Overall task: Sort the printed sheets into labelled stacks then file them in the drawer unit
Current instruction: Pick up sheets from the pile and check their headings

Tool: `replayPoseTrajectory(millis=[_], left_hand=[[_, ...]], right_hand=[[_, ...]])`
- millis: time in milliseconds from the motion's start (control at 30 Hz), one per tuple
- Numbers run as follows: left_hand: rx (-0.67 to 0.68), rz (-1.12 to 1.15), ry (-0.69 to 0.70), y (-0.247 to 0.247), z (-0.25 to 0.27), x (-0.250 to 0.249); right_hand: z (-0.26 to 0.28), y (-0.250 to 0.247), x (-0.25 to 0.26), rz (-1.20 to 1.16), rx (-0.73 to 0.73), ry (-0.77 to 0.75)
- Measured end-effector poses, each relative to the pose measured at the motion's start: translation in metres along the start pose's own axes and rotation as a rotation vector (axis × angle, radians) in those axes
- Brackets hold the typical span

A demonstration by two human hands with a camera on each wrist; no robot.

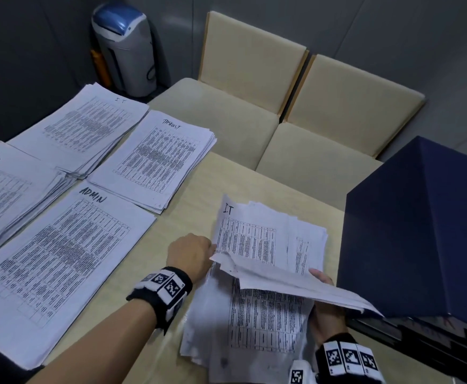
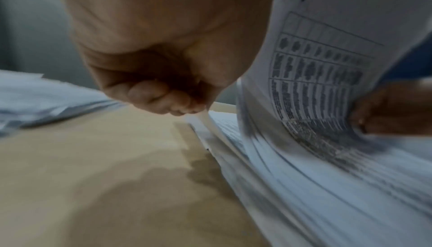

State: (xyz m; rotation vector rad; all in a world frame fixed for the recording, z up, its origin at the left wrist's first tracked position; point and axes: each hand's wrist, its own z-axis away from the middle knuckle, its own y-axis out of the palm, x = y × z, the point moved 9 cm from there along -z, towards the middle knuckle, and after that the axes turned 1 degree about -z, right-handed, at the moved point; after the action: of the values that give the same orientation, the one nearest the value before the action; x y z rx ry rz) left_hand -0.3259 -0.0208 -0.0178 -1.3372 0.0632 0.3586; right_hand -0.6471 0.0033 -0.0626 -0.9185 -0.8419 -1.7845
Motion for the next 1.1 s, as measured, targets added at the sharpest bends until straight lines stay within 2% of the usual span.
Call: replayPoseTrajectory(millis=[100,133,200,233,267,300,333,367,467,533,633,767,833,933,1000,1067,1100], left_hand=[[-0.02,-0.01,0.134,-0.009,0.003,-0.014],[-0.023,0.047,0.159,-0.009,0.003,-0.015],[-0.009,0.282,0.202,-0.009,0.004,-0.014],[0.013,0.445,0.239,-0.007,0.006,-0.014],[0.044,0.61,0.26,-0.006,0.008,-0.014],[0.084,0.742,0.268,-0.002,0.009,-0.013],[0.113,0.83,0.264,0.0,0.011,-0.013],[0.133,0.887,0.248,0.004,0.011,-0.011],[0.143,0.913,0.187,0.011,0.005,-0.004],[0.129,0.941,0.17,0.013,0.005,-0.003],[0.104,0.956,0.071,0.013,0.003,0.003],[-0.033,0.877,-0.106,0.009,0.0,0.016],[-0.03,0.92,-0.082,0.012,-0.005,0.018],[0.073,1.072,-0.007,0.013,-0.001,0.003],[0.106,1.189,-0.027,0.01,0.001,-0.003],[0.183,1.341,-0.04,0.011,0.004,-0.013],[0.249,1.405,-0.039,0.013,0.005,-0.017]], right_hand=[[0.012,0.001,0.004,-0.297,-0.014,0.088],[0.015,0.011,0.012,-0.345,0.064,0.087],[0.008,0.014,0.016,-0.36,0.123,0.024],[0.012,0.008,0.018,-0.233,0.01,-0.015],[0.007,0.004,0.009,-0.179,-0.038,0.04],[0.008,0.007,0.003,-0.145,-0.02,0.093],[0.006,0.009,0.0,-0.077,0.013,0.112],[0.005,0.002,0.0,0.003,-0.015,0.107],[0.003,0.001,-0.005,0.17,0.071,0.157],[0.005,0.0,-0.004,0.193,0.068,0.15],[0.011,-0.013,0.0,0.136,-0.058,0.089],[0.012,-0.016,0.008,0.071,-0.105,0.108],[0.012,-0.017,0.003,0.062,-0.105,0.171],[0.009,-0.015,-0.005,-0.064,-0.087,0.2],[0.006,-0.004,-0.002,-0.128,-0.021,0.265],[0.023,0.02,0.002,-0.207,0.063,0.467],[0.039,0.036,0.002,-0.212,0.153,0.59]])
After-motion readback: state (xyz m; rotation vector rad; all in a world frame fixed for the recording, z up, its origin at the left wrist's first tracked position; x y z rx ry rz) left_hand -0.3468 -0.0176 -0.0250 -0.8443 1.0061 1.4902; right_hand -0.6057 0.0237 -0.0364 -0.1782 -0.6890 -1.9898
